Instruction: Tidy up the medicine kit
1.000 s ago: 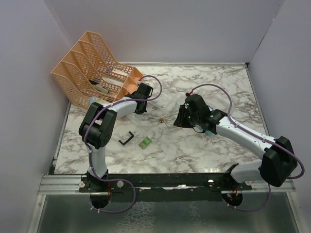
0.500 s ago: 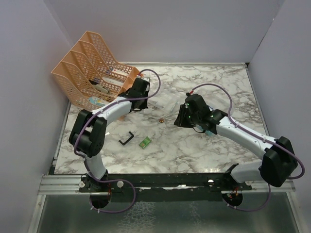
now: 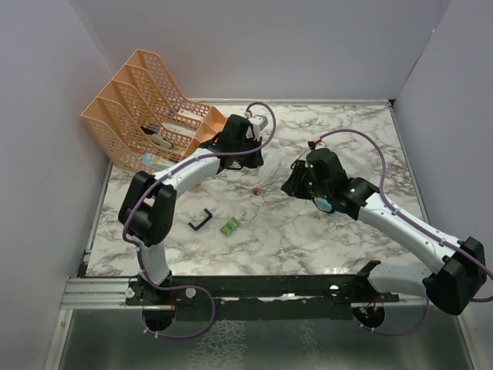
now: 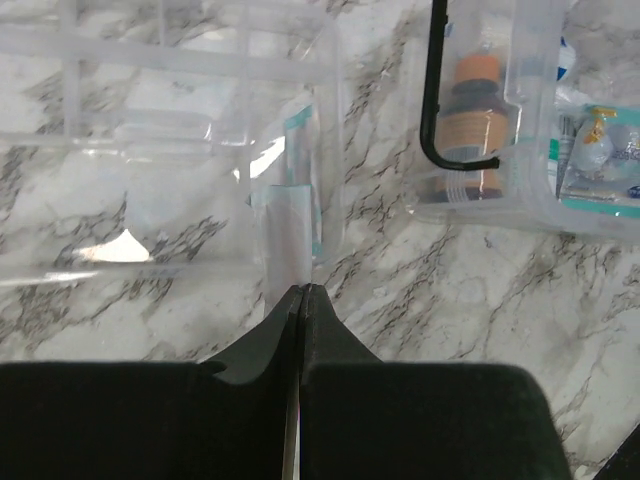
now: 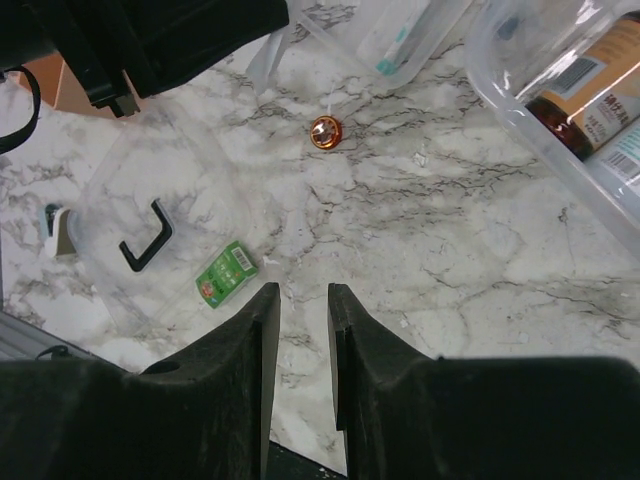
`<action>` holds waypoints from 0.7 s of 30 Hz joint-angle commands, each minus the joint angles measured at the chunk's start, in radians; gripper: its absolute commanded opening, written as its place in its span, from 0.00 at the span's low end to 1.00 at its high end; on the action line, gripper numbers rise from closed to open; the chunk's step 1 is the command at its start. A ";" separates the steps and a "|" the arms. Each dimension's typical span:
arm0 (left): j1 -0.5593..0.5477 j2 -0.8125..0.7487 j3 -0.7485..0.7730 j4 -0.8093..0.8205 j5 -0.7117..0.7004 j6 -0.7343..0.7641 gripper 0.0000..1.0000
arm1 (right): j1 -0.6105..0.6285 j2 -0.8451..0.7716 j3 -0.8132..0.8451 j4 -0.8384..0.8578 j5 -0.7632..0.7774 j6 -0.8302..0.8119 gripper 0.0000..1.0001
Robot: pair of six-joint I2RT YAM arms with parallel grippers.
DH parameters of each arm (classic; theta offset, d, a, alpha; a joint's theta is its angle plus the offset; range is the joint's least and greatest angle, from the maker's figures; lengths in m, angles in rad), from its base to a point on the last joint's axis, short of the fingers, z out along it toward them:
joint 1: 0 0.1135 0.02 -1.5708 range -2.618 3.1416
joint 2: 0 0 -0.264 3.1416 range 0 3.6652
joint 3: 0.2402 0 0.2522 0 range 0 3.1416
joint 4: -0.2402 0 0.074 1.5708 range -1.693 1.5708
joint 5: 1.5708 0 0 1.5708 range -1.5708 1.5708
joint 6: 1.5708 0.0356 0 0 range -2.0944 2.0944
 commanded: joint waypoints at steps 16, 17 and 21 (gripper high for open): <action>-0.040 0.324 0.338 -0.049 0.060 0.160 0.00 | 0.001 -0.078 -0.018 -0.093 0.153 0.077 0.26; -0.042 0.334 0.347 -0.060 0.059 0.162 0.00 | 0.001 -0.078 -0.022 -0.090 0.153 0.081 0.26; -0.053 0.372 0.363 -0.095 0.033 0.177 0.00 | 0.001 -0.064 -0.021 -0.083 0.152 0.081 0.26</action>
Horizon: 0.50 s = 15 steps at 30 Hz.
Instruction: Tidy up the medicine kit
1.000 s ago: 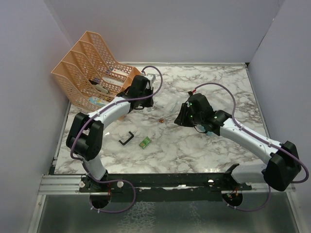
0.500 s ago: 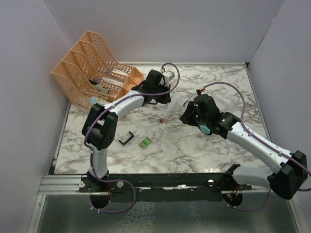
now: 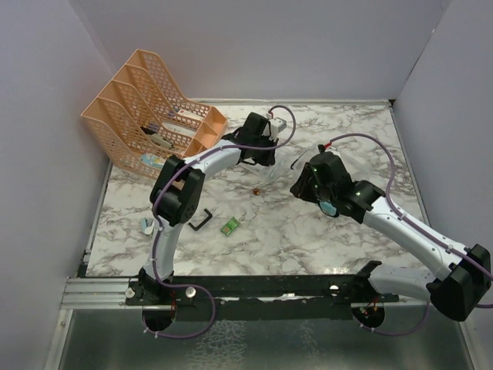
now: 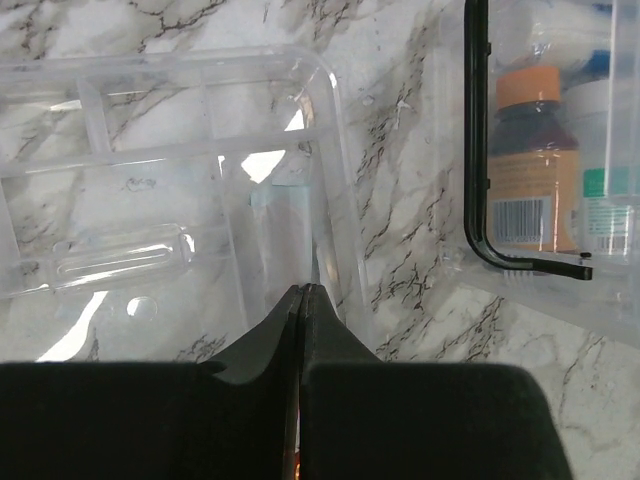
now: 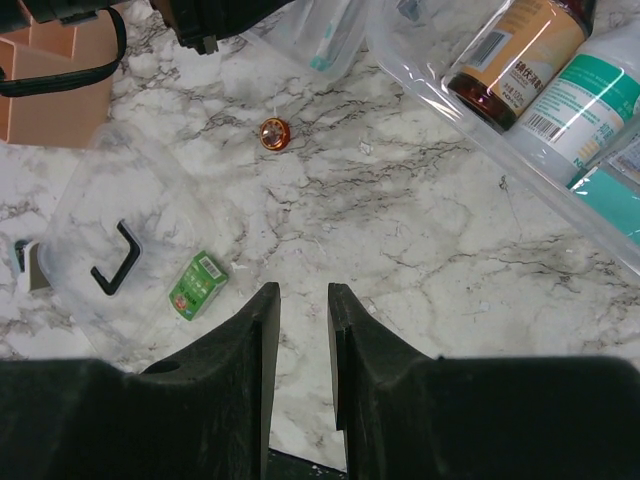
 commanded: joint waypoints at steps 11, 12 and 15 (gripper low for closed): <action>-0.020 0.069 0.071 -0.087 -0.055 0.003 0.10 | 0.001 0.033 -0.016 0.029 0.010 0.009 0.26; -0.020 0.065 0.075 -0.087 -0.048 -0.001 0.13 | 0.001 0.030 -0.018 0.028 0.010 0.009 0.26; -0.020 0.042 0.084 -0.086 -0.024 -0.016 0.20 | 0.001 0.022 -0.027 0.031 0.010 0.010 0.26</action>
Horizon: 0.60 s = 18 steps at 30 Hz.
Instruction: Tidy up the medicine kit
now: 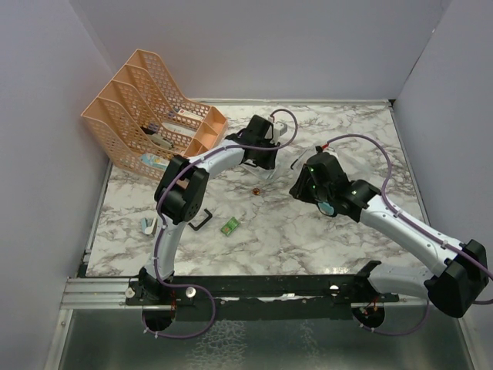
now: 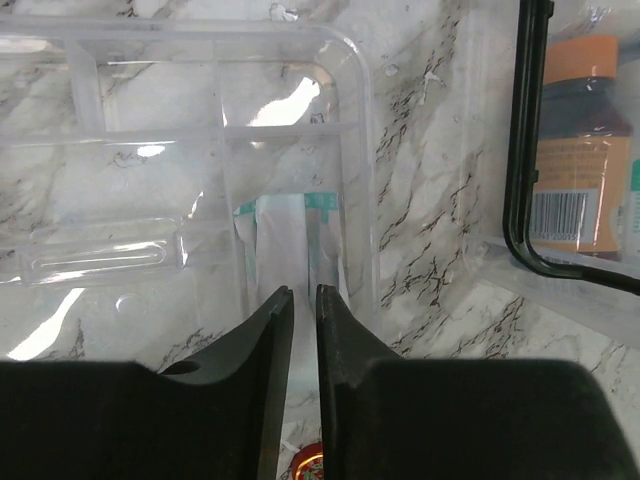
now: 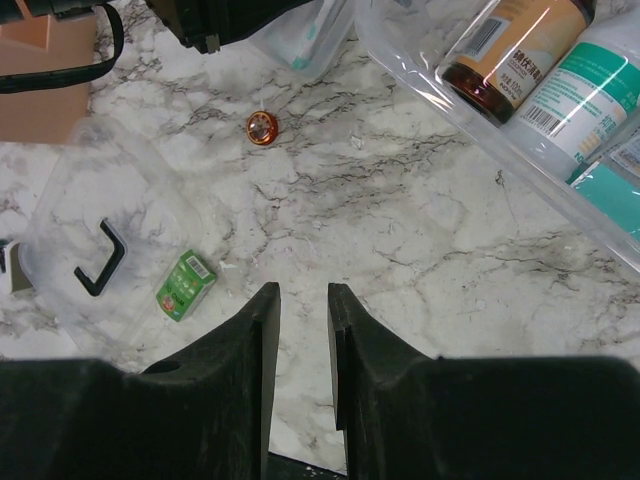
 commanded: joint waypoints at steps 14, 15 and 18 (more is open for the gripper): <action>-0.031 0.001 0.030 0.004 0.031 -0.046 0.19 | 0.001 -0.020 -0.045 0.037 0.007 0.010 0.26; -0.031 0.009 0.033 0.002 0.023 -0.046 0.17 | 0.001 -0.020 -0.045 0.037 0.007 0.010 0.26; -0.031 0.020 0.036 0.002 -0.033 -0.051 0.09 | 0.001 -0.022 -0.045 0.037 0.010 0.009 0.26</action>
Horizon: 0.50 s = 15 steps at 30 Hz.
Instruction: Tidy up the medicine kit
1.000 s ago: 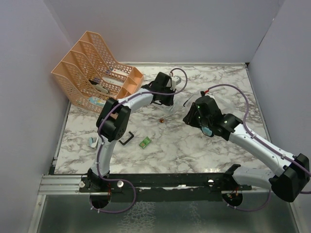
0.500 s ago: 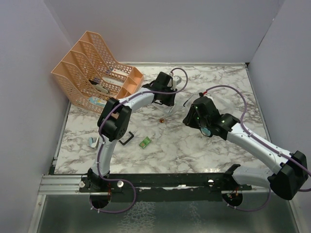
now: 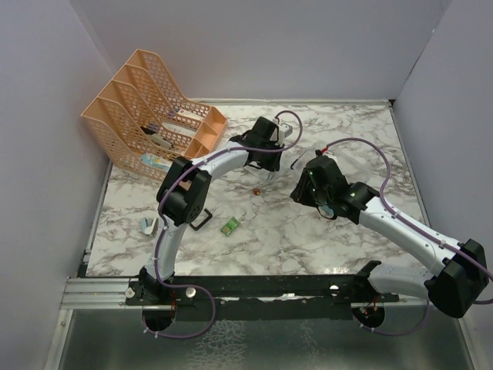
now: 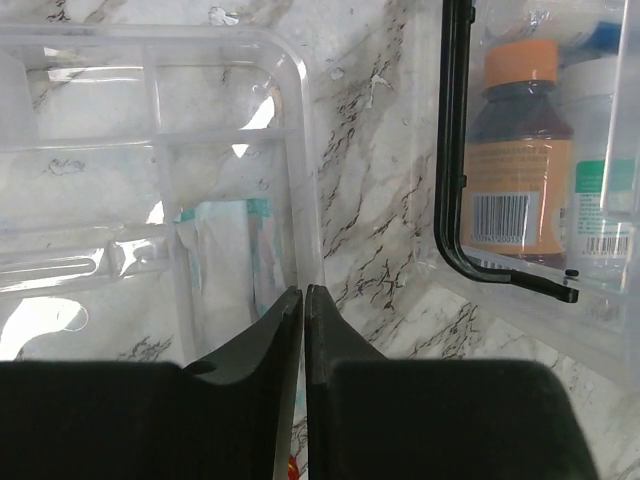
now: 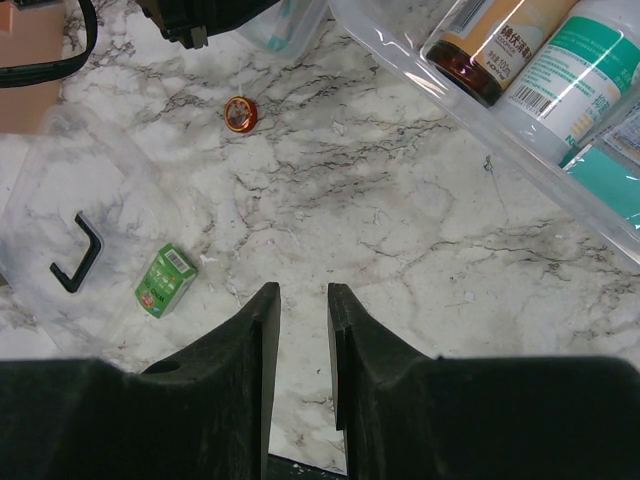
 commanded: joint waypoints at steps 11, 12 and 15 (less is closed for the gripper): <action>-0.003 0.049 0.029 -0.013 -0.171 0.004 0.02 | 0.001 -0.014 -0.002 0.032 0.009 0.008 0.26; -0.003 0.050 0.032 -0.017 -0.178 0.005 0.02 | 0.001 -0.015 -0.002 0.032 0.010 0.007 0.26; -0.003 0.050 0.046 -0.028 -0.171 0.008 0.02 | 0.001 -0.013 0.004 0.032 0.012 0.005 0.26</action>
